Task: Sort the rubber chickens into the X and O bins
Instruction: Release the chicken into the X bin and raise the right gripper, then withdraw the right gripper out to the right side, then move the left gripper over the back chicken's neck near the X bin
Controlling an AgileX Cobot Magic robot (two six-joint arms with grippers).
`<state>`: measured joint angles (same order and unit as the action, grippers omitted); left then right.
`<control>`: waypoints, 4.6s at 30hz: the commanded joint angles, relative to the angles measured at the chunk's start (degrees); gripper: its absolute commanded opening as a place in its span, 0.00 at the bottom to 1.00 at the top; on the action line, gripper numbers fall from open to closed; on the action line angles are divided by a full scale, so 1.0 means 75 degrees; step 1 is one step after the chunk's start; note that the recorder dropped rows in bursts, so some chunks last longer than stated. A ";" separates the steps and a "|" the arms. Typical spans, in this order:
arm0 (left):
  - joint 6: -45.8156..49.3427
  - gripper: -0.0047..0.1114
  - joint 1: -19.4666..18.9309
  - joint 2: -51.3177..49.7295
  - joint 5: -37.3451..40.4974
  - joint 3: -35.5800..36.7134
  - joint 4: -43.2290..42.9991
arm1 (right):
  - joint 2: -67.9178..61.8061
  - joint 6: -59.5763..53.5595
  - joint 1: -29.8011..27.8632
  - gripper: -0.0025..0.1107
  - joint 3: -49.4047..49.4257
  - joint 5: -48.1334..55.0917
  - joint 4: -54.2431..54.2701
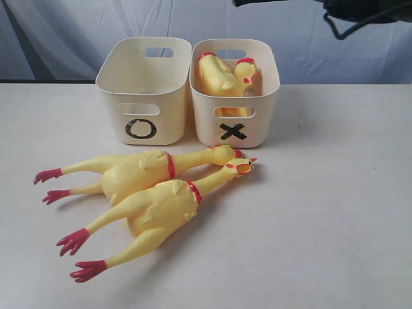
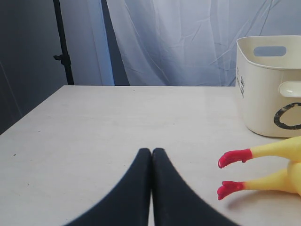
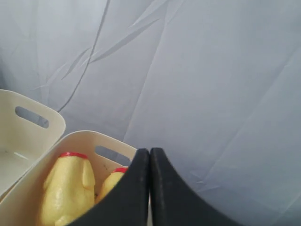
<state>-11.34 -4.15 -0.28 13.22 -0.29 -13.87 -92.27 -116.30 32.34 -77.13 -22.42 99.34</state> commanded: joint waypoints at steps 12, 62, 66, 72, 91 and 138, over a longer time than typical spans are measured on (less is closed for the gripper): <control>-0.0013 0.04 -0.0034 0.0037 0.0010 0.0039 -0.0050 | 0.2641 -0.0574 -0.0046 0.01 0.2301 -0.0020 0.0080; -0.0028 0.04 -0.0034 0.0037 -0.1826 0.0039 0.1079 | 1.0503 0.1597 -0.0046 0.01 0.8441 0.3360 0.0080; -0.0028 0.04 -0.0034 0.0037 -0.2410 0.0039 0.2343 | 1.0489 0.1698 -0.0046 0.01 0.8529 0.3358 0.0080; -0.0028 0.04 -0.0034 0.0037 -0.2515 0.0039 0.4801 | 1.0489 0.2334 -0.0046 0.01 0.8589 0.3567 0.0080; 0.0750 0.04 -0.0034 -0.0116 0.0479 -0.1818 0.6379 | 1.0358 0.2272 -0.0046 0.01 0.8653 0.3059 -0.0301; 0.7362 0.32 -0.0034 -0.6628 0.5605 -0.4748 0.9601 | 0.8679 0.6531 -0.0046 0.01 0.8773 0.4612 -0.2803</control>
<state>43.49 -4.15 -49.61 55.63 -35.51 57.02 -26.87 -70.87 32.34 -11.08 11.85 81.24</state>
